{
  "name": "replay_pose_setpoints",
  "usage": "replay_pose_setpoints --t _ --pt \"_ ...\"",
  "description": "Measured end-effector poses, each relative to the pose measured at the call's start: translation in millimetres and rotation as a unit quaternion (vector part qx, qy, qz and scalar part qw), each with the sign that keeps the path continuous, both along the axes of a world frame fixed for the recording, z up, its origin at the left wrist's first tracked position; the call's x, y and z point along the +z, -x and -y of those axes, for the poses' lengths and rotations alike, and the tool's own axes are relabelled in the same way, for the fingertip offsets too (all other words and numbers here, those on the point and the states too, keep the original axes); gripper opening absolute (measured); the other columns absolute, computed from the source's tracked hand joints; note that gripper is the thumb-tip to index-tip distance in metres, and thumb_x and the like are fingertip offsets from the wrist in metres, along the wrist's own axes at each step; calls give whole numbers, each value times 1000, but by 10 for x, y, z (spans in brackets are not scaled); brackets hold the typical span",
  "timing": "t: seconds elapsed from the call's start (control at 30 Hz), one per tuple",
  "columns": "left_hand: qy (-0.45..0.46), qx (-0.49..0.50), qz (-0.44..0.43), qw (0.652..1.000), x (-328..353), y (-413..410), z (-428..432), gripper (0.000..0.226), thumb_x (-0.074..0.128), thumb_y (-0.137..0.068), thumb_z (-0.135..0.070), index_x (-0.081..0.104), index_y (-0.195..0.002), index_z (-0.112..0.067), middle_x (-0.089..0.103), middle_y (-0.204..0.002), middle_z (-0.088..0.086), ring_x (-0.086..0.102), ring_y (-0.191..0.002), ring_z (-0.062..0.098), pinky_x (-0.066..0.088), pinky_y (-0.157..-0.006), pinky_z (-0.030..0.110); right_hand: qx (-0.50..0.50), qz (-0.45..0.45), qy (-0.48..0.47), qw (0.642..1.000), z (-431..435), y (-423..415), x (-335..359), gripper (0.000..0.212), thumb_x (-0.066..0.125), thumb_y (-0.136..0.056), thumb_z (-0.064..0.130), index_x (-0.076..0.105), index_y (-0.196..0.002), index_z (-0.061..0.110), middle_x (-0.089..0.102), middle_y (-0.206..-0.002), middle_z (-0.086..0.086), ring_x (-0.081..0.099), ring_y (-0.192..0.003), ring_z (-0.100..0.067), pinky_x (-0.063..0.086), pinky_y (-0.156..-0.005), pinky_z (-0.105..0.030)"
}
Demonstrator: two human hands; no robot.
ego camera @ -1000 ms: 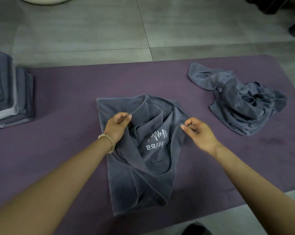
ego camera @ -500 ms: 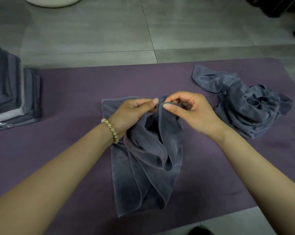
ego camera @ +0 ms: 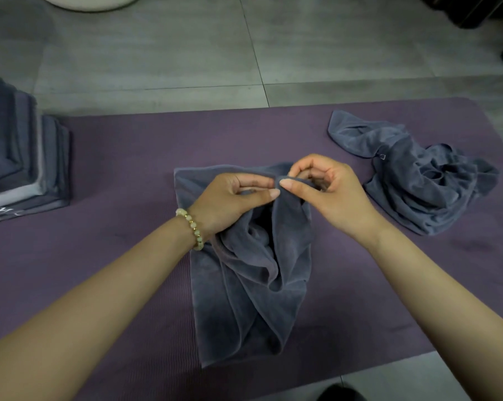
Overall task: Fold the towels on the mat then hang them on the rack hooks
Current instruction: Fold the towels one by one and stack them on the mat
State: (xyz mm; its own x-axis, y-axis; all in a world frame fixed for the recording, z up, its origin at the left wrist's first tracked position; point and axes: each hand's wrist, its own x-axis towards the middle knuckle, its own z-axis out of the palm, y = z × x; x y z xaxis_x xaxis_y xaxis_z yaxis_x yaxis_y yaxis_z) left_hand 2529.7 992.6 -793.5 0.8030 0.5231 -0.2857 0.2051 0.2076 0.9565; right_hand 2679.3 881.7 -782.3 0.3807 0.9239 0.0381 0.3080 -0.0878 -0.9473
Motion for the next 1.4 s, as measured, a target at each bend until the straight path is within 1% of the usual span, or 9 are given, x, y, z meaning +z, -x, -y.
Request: replay_pose_setpoints --t 0.2,0.4,0.53,0.7,0.9,1.0,1.13,1.23,1.4 --pt "-61 -22 -7 998 81 45 115 15 67 -84 -10 70 -90 -23 73 -83 -17 67 -88 -3 48 -77 10 34 20 81 996 98 -42 85 23 67 -77 38 70 -96 25 68 -73 -3 59 -68 -10 47 -71 -24" --pt "-131 -50 -18 990 499 175 253 20 67 -85 -8 66 -85 -29 68 -73 -29 62 -80 -14 45 -73 5 99 29 129 986 247 4 527 21 71 -80 32 74 -91 13 54 -57 -2 46 -57 -16 39 -60 -33" --pt "-155 -40 -18 987 997 311 273 12 67 -85 -8 71 -92 -18 71 -87 -13 65 -84 -6 49 -80 12 97 88 134 982 239 125 1035 14 75 -80 28 73 -84 15 64 -59 1 56 -59 -13 49 -62 -38" --pt "-209 7 3 978 1773 514 316 6 68 -85 -8 71 -88 -11 72 -84 -2 65 -78 -3 47 -76 9 81 161 92 979 237 295 1733 17 73 -83 25 67 -77 10 66 -64 -8 51 -57 -7 43 -58 -28" --pt "-328 264 -18 907 2638 954 140 29 54 -94 -33 49 -72 -15 43 -56 -7 42 -49 1 33 -52 14 -85 147 -24 985 425 272 2425 10 67 -88 14 59 -82 16 52 -63 6 46 -53 5 37 -61 -12" --pt "-286 348 20 893 2907 1329 39 29 43 -99 -33 50 -84 -10 51 -64 2 55 -53 6 38 -49 6 -165 115 -67 977 642 184 2640 9 62 -91 16 59 -83 16 55 -68 2 49 -57 0 45 -70 -28" --pt "-307 425 -8 852 3100 1844 -74 36 31 -103 -35 51 -84 -12 56 -80 9 58 -77 19 37 -71 27 -254 34 -138 957 1076 115 2936 16 58 -94 18 58 -78 19 57 -78 -7 50 -73 -13 42 -74 -34" --pt "-360 417 -25 834 3298 2034 -5 38 29 -103 -33 49 -86 -6 50 -82 7 45 -82 19 26 -68 25 -270 23 -153 950 1322 90 3140 16 59 -94 24 60 -78 22 55 -77 -1 47 -69 -6 40 -73 -21" --pt "-465 282 17 839 3613 2211 89 40 37 -102 -33 50 -74 -8 49 -70 1 44 -67 13 34 -66 17 -249 3 -161 955 1423 209 3470 17 52 -97 25 57 -81 22 57 -77 5 50 -70 -5 44 -70 -21"
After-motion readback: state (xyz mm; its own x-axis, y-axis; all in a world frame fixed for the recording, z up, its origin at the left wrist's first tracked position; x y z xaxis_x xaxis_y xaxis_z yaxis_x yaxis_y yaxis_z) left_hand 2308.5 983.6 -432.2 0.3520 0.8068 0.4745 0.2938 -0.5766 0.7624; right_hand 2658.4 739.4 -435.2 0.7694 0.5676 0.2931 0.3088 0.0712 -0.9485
